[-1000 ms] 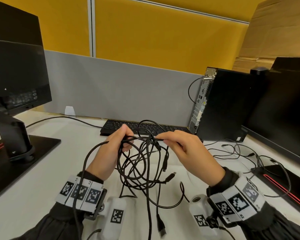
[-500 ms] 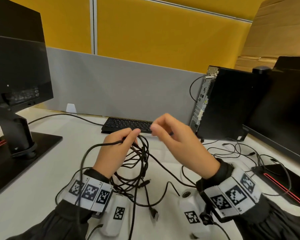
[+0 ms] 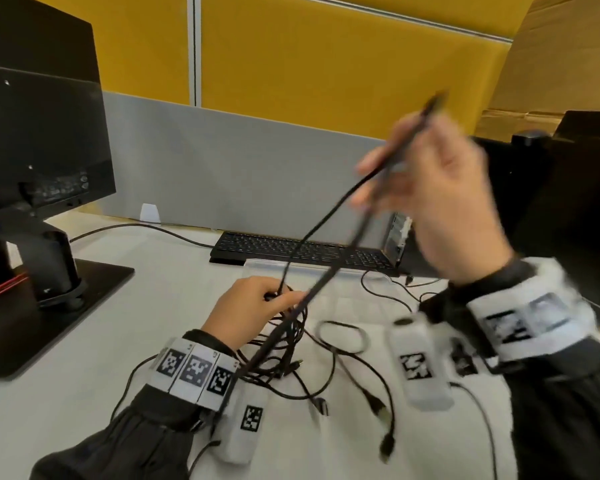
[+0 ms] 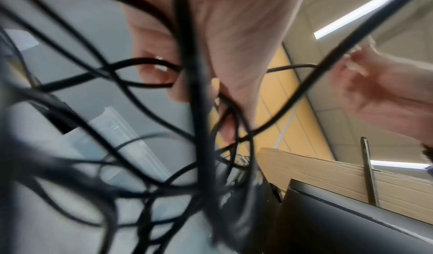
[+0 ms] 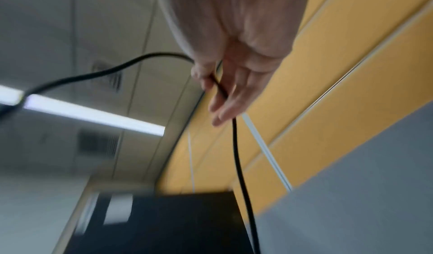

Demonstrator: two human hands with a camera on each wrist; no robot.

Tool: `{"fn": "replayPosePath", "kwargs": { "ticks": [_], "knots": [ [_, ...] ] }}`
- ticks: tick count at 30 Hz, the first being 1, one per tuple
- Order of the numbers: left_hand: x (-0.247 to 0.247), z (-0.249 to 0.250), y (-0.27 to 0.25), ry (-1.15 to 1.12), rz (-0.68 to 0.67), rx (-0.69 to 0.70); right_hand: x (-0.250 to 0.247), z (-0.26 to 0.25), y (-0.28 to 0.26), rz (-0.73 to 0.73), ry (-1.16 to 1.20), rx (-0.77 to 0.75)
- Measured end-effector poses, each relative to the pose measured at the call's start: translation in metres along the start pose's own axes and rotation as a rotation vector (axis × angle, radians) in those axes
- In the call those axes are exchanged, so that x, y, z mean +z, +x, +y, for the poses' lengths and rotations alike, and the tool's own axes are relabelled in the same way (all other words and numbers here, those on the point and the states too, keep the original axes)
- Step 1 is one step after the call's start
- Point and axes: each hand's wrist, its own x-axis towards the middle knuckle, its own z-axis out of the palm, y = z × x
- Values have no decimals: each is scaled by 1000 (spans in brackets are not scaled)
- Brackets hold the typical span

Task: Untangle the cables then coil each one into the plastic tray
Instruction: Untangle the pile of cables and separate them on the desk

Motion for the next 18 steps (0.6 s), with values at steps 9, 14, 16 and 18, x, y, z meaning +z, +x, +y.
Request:
{"fn": "replayPosePath", "kwargs": {
  "ticks": [9, 14, 16, 18],
  "knots": [
    [-5, -7, 5, 45, 92, -1, -124, 36, -3, 225, -500, -106],
    [-8, -8, 7, 107, 163, 12, -120, 67, -54, -909, -1208, 392],
    [-7, -6, 6, 112, 134, 33, -105, 62, -52, -696, -1204, 269],
    [-4, -2, 4, 101, 89, 66, -76, 62, -50, -468, -1090, 146]
  ]
}}
